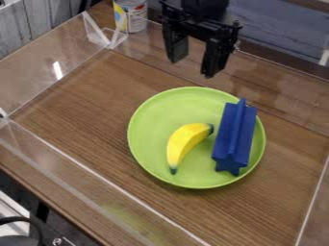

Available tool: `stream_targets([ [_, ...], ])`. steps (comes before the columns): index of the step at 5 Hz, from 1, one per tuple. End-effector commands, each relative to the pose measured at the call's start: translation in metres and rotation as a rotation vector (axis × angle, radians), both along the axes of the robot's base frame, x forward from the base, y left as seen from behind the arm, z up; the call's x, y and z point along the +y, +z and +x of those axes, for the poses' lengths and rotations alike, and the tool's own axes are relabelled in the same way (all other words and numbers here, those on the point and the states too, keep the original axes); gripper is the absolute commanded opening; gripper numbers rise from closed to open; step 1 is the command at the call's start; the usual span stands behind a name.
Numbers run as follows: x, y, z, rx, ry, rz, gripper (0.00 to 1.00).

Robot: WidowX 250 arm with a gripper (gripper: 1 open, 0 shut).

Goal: Remove the banana from inside the green plate and put it on the table

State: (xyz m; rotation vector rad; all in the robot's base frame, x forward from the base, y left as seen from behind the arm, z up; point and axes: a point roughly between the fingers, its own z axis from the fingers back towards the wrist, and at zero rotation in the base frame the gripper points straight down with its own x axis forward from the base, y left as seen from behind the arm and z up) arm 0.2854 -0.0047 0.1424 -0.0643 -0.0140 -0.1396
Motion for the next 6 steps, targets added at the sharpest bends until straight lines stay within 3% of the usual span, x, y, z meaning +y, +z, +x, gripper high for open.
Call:
stream_targets([
  [1,0.0038,0.015,-0.001,-0.059,0.009,-0.007,1.0],
  [3,-0.0002,0.0071,0.0033,-0.062,-0.011,-0.029,1.0],
  [6,-0.0004,0.0082,0.0002,-0.065,-0.013,-0.019,1.0],
])
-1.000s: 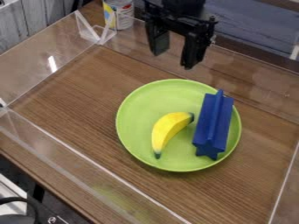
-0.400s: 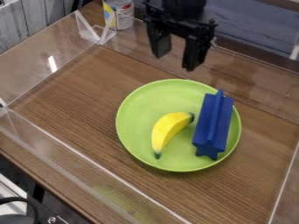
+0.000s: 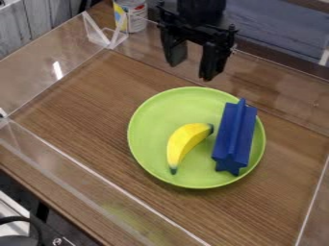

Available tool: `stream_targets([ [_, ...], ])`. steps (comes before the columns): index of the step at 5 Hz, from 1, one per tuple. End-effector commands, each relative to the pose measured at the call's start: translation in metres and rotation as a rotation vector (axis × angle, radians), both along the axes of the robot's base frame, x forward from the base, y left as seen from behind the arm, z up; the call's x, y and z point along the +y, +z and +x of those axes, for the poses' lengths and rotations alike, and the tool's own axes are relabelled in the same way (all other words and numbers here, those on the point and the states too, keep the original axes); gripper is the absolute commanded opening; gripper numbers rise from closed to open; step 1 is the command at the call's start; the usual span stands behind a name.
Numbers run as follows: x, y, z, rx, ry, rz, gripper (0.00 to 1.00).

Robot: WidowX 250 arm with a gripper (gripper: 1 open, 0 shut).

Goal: Remove the banana from inside the green plate and put it on the table

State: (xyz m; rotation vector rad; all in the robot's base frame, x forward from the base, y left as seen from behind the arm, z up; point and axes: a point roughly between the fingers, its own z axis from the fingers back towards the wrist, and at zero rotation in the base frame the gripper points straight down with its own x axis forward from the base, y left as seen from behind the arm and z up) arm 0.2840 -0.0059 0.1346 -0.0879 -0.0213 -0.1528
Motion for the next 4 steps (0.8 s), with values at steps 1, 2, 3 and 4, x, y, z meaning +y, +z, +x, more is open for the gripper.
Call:
stream_targets([
  [1,0.0013,0.0175,0.0031,-0.064,-0.002,0.006,1.0],
  [2,0.0009,0.0196,0.0042,-0.07,-0.005,0.007,1.0],
  [3,0.0004,0.0214,0.0055,-0.076,-0.007,0.007,1.0],
  [4,-0.0003,0.0234,0.0068,-0.082,-0.008,0.007,1.0],
])
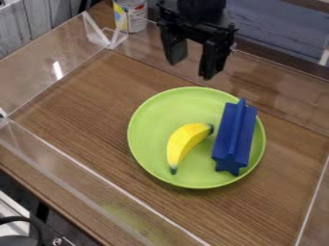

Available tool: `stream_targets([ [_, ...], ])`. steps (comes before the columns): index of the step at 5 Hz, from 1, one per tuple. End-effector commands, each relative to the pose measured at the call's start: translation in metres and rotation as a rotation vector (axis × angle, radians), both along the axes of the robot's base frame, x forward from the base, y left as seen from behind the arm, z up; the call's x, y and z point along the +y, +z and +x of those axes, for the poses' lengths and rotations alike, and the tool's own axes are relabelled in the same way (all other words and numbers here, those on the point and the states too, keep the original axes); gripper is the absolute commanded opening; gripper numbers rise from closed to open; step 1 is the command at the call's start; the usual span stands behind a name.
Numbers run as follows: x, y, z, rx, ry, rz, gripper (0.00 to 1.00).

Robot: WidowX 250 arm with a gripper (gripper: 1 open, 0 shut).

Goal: Remove the banana from inside the green plate and put it on the table

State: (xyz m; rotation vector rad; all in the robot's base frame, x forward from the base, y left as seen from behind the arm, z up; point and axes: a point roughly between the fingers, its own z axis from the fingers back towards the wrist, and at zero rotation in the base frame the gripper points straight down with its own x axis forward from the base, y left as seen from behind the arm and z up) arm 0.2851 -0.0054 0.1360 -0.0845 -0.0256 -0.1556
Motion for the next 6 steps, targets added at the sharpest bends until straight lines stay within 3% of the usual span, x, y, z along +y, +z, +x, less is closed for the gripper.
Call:
stream_targets([
  [1,-0.0021,0.0227,0.0062,-0.081,-0.007,0.005,1.0],
  [3,-0.0011,0.0238,0.0076,-0.09,-0.005,0.011,1.0],
  [6,-0.0025,0.0186,-0.0012,-0.074,-0.005,-0.002,1.0],
])
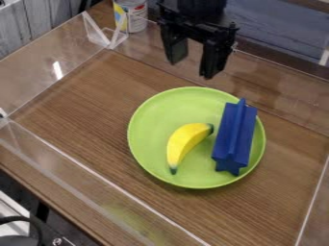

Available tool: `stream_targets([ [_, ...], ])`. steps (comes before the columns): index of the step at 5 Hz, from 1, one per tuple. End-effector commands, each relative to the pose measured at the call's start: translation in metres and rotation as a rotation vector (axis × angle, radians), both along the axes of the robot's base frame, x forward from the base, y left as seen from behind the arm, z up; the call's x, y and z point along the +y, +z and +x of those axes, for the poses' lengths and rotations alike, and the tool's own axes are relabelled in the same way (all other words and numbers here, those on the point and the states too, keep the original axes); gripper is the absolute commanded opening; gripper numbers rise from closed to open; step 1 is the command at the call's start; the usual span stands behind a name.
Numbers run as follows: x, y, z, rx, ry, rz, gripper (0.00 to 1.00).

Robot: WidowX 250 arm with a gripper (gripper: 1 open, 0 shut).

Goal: Remove the banana from inside the green plate and put it on the table

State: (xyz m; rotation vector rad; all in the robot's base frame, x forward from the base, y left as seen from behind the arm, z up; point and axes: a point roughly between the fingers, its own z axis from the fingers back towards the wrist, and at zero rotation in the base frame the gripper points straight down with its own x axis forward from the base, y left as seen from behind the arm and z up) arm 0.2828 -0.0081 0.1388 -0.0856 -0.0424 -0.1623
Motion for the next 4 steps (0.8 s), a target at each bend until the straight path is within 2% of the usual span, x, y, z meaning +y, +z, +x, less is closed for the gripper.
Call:
stream_targets([
  [1,0.0,0.006,-0.001,-0.035,-0.001,-0.003,1.0],
  [2,0.002,-0.003,-0.012,-0.015,-0.008,-0.005,1.0],
  [4,0.008,-0.039,-0.03,-0.002,-0.023,0.0,1.0],
])
